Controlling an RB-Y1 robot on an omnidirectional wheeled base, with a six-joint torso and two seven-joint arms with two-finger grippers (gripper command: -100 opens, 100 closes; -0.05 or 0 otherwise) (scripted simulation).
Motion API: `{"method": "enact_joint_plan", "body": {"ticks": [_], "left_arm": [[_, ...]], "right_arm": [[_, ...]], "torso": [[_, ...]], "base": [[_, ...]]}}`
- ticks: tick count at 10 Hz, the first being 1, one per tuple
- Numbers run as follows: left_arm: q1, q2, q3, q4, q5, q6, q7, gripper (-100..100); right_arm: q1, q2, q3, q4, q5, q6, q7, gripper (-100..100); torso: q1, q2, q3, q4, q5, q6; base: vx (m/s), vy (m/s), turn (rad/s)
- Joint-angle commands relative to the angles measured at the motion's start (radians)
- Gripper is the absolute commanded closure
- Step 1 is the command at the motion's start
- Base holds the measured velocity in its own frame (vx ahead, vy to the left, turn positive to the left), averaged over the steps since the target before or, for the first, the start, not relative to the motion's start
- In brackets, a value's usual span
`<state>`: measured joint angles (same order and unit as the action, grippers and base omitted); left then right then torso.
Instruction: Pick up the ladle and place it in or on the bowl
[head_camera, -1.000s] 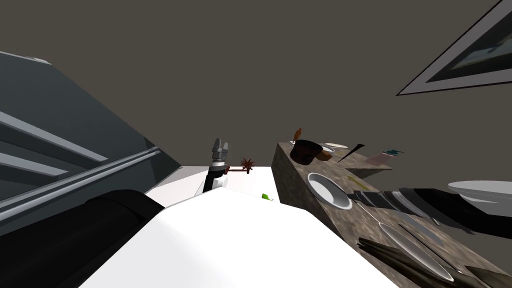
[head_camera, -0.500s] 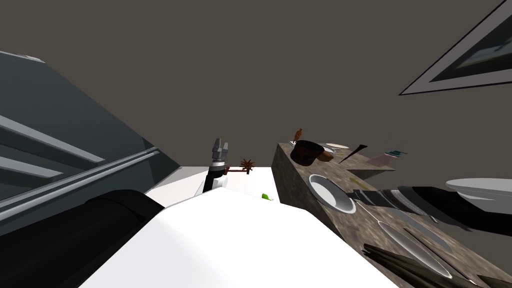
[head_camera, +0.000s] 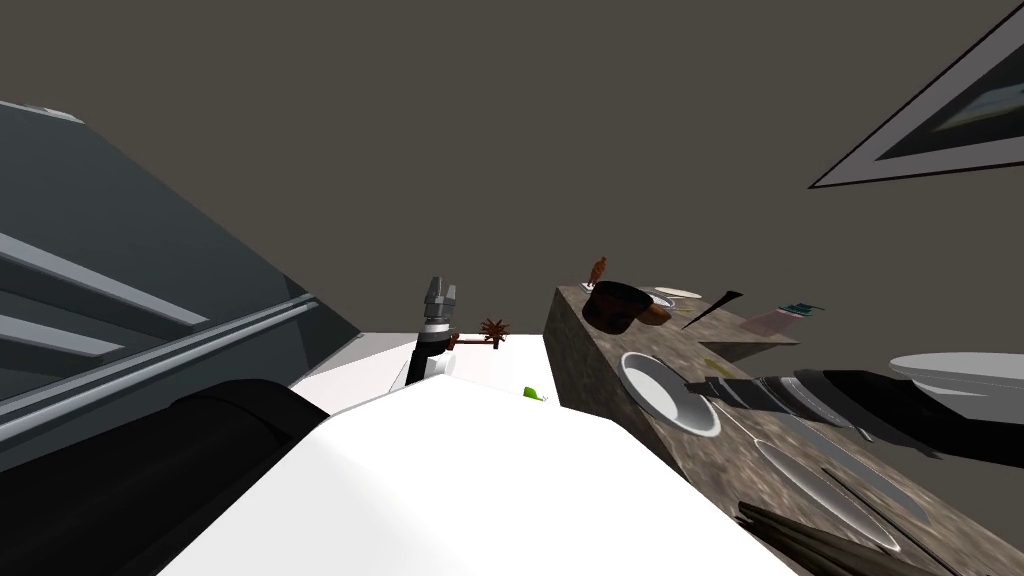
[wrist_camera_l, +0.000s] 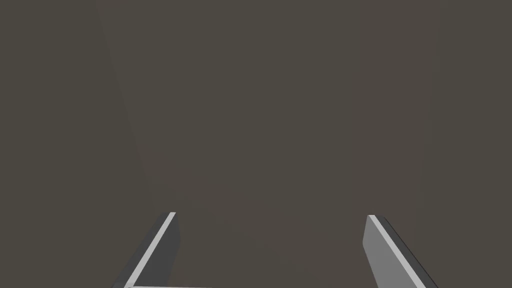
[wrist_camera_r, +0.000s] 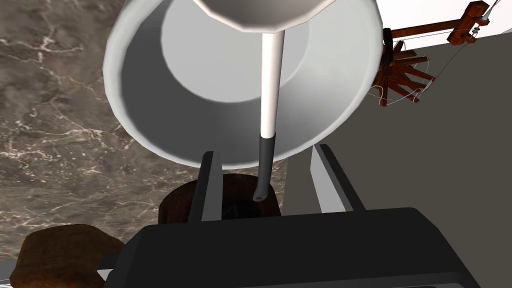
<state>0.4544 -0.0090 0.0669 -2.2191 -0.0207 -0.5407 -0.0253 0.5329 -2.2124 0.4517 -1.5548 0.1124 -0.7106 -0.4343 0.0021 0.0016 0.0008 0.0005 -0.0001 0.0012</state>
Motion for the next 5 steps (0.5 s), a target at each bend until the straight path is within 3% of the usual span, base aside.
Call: {"method": "enact_joint_plan", "body": {"ticks": [1, 4, 5], "left_arm": [[0.0, 0.0, 0.0, 0.0, 0.0, 0.0, 0.0, 0], [0.0, 0.0, 0.0, 0.0, 0.0, 0.0, 0.0, 0], [0.0, 0.0, 0.0, 0.0, 0.0, 0.0, 0.0, 0]], "right_arm": [[0.0, 0.0, 0.0, 0.0, 0.0, 0.0, 0.0, -100], [0.0, 0.0, 0.0, 0.0, 0.0, 0.0, 0.0, -100], [0.0, 0.0, 0.0, 0.0, 0.0, 0.0, 0.0, 0]], "torso": [[0.0, 0.0, 0.0, 0.0, 0.0, 0.0], [0.0, 0.0, 0.0, 0.0, 0.0, 0.0], [0.0, 0.0, 0.0, 0.0, 0.0, 0.0]], "base": [[0.0, 0.0, 0.0], [0.0, 0.0, 0.0], [0.0, 0.0, 0.0]]}}
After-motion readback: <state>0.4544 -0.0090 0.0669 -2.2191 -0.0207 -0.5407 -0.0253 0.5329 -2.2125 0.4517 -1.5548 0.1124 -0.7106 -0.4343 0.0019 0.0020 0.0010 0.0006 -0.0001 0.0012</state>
